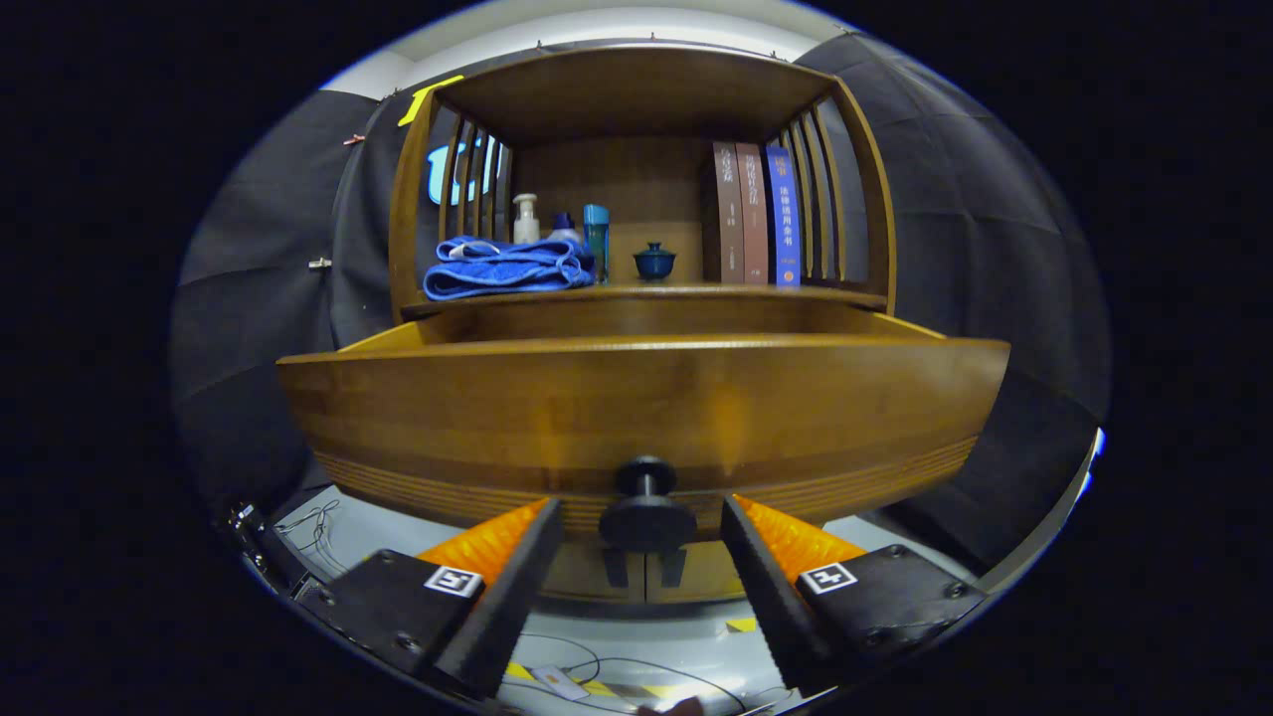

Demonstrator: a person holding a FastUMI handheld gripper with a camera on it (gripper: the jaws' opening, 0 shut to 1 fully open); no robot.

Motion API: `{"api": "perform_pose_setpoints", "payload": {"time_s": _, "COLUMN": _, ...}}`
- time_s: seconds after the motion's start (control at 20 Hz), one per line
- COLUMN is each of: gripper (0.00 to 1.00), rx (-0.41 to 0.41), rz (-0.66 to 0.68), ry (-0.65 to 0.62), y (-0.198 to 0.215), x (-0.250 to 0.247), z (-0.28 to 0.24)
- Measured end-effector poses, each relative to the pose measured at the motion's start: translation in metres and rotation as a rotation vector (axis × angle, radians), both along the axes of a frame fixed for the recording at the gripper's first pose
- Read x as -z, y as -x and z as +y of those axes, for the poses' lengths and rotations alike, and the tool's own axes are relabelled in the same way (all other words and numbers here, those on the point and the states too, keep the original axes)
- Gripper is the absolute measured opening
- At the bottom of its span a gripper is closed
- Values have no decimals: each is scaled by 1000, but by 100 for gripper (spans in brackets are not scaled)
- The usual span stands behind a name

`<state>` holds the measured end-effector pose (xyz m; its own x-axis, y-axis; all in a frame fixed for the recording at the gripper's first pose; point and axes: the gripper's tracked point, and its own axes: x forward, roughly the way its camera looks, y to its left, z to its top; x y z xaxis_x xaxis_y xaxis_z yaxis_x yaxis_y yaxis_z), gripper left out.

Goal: Pull open the drawer, take out the items inside it, and place them on the countertop above the cabinet.

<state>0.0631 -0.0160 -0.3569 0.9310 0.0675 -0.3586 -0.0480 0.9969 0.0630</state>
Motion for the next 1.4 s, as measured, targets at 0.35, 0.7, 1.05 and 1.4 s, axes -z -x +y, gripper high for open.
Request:
{"api": "perform_pose_setpoints", "payload": {"time_s": 0.35, "gripper": 98, "rx": 25, "rz": -54, "ry": 5, "y": 26, "x": -51, "z": -19}}
{"api": "perform_pose_setpoints", "payload": {"time_s": 0.7, "gripper": 98, "rx": -35, "rz": -67, "ry": -59, "y": 20, "x": -169, "z": -11}}
{"api": "perform_pose_setpoints", "payload": {"time_s": 1.05, "gripper": 99, "rx": -33, "rz": 155, "ry": -147, "y": -37, "x": -204, "z": -2}}
{"api": "perform_pose_setpoints", "payload": {"time_s": 1.4, "gripper": 98, "rx": -73, "rz": 500, "ry": 14, "y": -105, "x": -146, "z": 8}}
